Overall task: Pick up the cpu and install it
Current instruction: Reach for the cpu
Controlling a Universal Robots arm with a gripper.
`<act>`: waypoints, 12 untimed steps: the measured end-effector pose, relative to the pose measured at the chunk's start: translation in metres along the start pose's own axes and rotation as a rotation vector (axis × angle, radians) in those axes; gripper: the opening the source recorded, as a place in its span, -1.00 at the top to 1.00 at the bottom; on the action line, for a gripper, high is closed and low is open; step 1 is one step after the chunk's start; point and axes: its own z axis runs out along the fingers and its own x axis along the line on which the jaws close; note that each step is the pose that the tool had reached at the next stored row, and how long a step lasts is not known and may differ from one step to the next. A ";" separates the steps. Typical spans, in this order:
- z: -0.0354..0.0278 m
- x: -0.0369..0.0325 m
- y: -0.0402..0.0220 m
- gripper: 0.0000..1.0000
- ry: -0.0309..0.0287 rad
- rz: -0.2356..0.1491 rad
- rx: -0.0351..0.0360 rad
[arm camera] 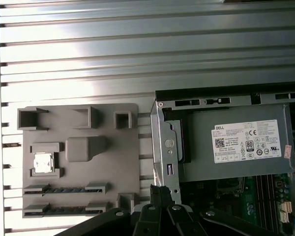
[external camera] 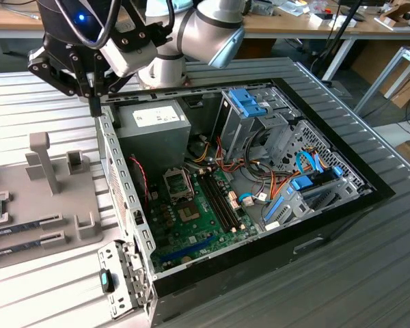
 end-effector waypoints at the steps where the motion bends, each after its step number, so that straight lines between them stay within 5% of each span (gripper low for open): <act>1: 0.0000 0.0008 -0.0001 0.79 0.0000 0.000 0.0000; 12: -0.0003 0.0124 -0.0009 0.79 0.0000 0.000 0.0000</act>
